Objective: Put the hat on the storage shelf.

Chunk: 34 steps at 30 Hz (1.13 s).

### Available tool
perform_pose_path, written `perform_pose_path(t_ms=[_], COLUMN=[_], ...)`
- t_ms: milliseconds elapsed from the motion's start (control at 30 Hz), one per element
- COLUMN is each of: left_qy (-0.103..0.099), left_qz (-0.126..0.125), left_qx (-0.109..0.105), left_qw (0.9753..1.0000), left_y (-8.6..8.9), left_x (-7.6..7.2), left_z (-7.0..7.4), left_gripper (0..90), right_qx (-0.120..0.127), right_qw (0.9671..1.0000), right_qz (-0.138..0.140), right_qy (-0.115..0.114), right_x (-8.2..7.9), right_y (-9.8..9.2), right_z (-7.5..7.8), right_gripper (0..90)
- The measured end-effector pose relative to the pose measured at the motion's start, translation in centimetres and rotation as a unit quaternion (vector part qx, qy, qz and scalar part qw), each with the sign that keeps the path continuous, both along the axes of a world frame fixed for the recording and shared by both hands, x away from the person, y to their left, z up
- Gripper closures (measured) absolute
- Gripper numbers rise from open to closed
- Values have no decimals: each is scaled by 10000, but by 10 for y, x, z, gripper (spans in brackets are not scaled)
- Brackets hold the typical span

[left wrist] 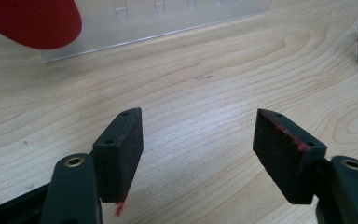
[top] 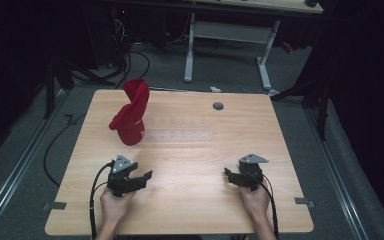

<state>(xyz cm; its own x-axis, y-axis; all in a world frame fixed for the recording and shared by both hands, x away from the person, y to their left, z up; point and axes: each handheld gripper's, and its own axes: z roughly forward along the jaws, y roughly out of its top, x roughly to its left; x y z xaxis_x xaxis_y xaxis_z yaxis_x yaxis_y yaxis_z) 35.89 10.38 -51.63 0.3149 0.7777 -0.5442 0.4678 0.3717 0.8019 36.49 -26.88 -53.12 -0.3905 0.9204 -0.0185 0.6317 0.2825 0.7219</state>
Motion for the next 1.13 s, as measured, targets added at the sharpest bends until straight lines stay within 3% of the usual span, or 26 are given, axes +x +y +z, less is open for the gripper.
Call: perform_pose_path(t_ms=[667, 833, 1133], left_qy=[35, -14, 24], left_qz=[76, 33, 42], left_qx=[546, 918, 885], left_qw=[9985, 9958, 9961], left_y=[-15, -20, -20], left_x=[1, 1, 1], left_z=[-21, -30, -30], left_gripper=[336, 332, 303], right_qx=[1, -1, 1], right_qw=[10000, 10000, 10000], right_qz=[0, 9, 3], right_qy=[2, 2, 9], right_x=[0, 0, 0], right_y=[0, 0, 0], right_z=[0, 0, 0], right_gripper=[323, 321, 320])
